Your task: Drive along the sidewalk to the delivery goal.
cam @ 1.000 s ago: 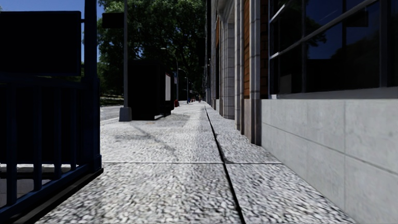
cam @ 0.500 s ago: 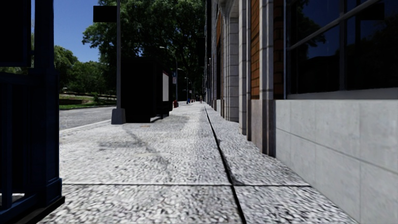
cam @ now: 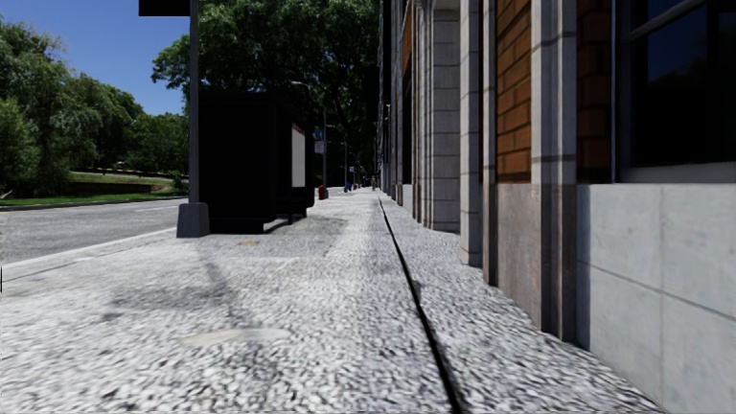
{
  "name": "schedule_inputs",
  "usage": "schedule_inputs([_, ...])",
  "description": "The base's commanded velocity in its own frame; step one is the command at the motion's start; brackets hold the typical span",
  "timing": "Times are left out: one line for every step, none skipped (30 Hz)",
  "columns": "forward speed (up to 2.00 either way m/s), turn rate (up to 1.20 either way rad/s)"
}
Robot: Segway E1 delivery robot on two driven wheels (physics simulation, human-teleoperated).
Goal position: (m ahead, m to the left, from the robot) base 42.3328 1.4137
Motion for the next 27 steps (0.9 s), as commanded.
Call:
schedule_inputs([2.00,0.00])
schedule_inputs([2.00,0.00])
schedule_inputs([2.00,0.00])
schedule_inputs([2.00,0.00])
schedule_inputs([2.00,0.00])
schedule_inputs([2.00,0.00])
schedule_inputs([2.00,0.00])
schedule_inputs([2.00,0.00])
schedule_inputs([2.00,0.00])
schedule_inputs([2.00,0.00])
schedule_inputs([2.00,0.00])
schedule_inputs([2.00,0.00])
schedule_inputs([2.00,0.00])
schedule_inputs([2.00,0.00])
schedule_inputs([2.00,0.00])
schedule_inputs([2.00,0.00])
schedule_inputs([2.00,0.00])
schedule_inputs([2.00,0.00])
schedule_inputs([2.00,0.00])
schedule_inputs([2.00,0.00])
schedule_inputs([2.00,0.00])
schedule_inputs([2.00,0.00])
schedule_inputs([2.00,0.00])
schedule_inputs([2.00,0.00])
schedule_inputs([2.00,0.00])
schedule_inputs([2.00,0.00])
schedule_inputs([2.00,0.00])
